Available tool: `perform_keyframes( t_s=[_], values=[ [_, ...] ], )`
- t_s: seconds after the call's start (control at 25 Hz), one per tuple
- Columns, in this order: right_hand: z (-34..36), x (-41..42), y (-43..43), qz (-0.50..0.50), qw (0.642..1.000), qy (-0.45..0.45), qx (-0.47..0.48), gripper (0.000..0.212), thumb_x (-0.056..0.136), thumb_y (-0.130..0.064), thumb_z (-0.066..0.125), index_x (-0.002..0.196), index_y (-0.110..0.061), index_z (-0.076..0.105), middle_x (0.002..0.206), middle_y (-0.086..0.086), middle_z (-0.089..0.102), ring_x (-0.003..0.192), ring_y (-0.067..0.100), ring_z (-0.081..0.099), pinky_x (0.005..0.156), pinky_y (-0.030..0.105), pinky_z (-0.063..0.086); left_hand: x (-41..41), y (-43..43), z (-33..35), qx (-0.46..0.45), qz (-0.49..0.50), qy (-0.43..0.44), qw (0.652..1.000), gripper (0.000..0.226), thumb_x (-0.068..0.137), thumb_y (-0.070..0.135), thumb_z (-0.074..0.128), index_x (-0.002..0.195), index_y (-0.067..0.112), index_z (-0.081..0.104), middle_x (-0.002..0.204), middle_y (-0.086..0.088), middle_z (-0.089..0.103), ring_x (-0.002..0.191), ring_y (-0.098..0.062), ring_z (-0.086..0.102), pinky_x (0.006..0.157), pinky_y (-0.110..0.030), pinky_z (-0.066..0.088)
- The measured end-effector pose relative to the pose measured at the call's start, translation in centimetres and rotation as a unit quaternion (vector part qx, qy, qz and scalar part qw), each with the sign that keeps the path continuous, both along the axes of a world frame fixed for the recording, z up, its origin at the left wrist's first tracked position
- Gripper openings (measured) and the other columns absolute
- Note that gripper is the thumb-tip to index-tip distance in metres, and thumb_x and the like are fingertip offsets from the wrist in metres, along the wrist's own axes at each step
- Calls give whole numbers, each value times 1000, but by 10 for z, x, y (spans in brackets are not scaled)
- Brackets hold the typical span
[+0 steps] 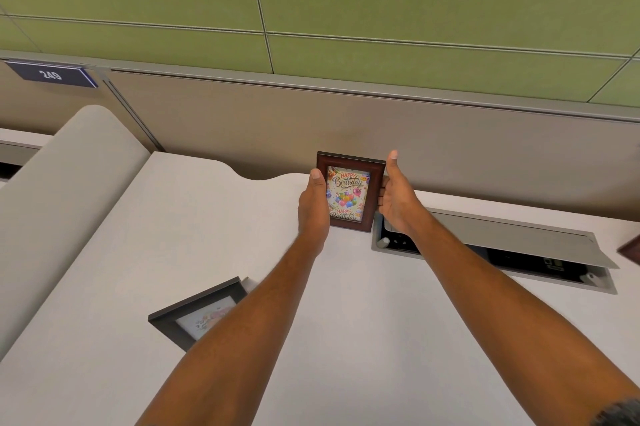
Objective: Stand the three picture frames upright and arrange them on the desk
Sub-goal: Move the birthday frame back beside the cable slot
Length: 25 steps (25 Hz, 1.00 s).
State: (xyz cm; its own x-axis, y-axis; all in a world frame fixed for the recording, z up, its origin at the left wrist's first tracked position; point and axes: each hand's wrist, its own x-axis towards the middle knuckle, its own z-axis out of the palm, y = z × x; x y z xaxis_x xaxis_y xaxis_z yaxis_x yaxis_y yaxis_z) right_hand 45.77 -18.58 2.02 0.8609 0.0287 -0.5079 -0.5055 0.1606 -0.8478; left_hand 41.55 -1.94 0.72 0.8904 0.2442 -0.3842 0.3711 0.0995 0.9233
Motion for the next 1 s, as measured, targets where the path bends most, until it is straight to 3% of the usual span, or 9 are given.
perform_keyframes(
  t_s=[0.16,0.24,0.32,0.4,0.44,0.52,0.64,0.8,1.0],
  values=[
    [-4,0,-1,5,1000,-6,-16,87,102,-82,24,154,-20,56,133,7,71,108,22,73,102,46,54,-3,-2,-3,-1,-6,-9,1000,49,107,73,29,110,48,70,100,18,81,86,4,80,60,-9,58],
    [-5,-1,-2,9,999,-10,-36,87,102,-83,24,152,-22,59,132,6,71,114,26,73,109,49,54,-6,-4,-2,-1,-10,-5,1000,51,108,72,28,122,45,68,111,14,80,97,-4,81,68,-13,60],
    [-5,-3,-4,8,999,-15,-47,85,101,-83,26,146,-21,63,130,5,74,121,29,71,113,48,53,-11,-7,-1,1,-17,2,1000,59,109,70,27,143,37,61,131,3,76,119,-16,76,89,-27,64],
    [-4,-6,-7,-11,998,-22,-57,76,103,-80,29,127,-22,71,119,0,78,118,29,73,110,45,54,-14,-8,-1,17,-17,9,1000,66,110,67,27,159,29,49,152,-5,64,136,-25,67,111,-42,58],
    [-4,-8,-9,-24,997,-27,-67,71,104,-78,31,118,-23,73,114,-2,79,116,27,74,109,44,54,-18,-10,1,37,-5,15,999,67,110,65,28,163,26,43,158,-8,58,141,-27,63,115,-42,55],
    [-4,-12,-14,-46,995,-41,-82,68,106,-75,34,117,-21,74,119,2,80,117,26,74,112,45,54,-33,-19,6,90,48,15,995,67,112,61,33,166,22,38,164,-9,51,145,-25,58,108,-29,52],
    [-3,-23,-23,-70,993,-50,-84,73,108,-70,39,140,-11,68,140,12,74,130,31,69,116,47,53,-71,-38,10,133,99,-51,985,59,114,51,41,164,20,43,160,-6,53,140,-14,55,97,-15,45],
    [-2,-52,-34,-126,986,-67,-85,68,109,-64,47,144,-8,67,138,13,74,129,28,70,115,46,55,-120,-50,13,91,41,-76,992,49,114,43,47,160,24,49,155,2,59,140,-11,55,109,-22,46],
    [-2,-108,-19,-183,978,-66,-77,50,107,-61,57,120,-17,78,123,7,79,123,27,73,104,43,61,-159,-39,23,100,17,-53,993,41,115,38,48,153,25,57,151,1,64,137,-16,59,111,-28,47]
  ],
)
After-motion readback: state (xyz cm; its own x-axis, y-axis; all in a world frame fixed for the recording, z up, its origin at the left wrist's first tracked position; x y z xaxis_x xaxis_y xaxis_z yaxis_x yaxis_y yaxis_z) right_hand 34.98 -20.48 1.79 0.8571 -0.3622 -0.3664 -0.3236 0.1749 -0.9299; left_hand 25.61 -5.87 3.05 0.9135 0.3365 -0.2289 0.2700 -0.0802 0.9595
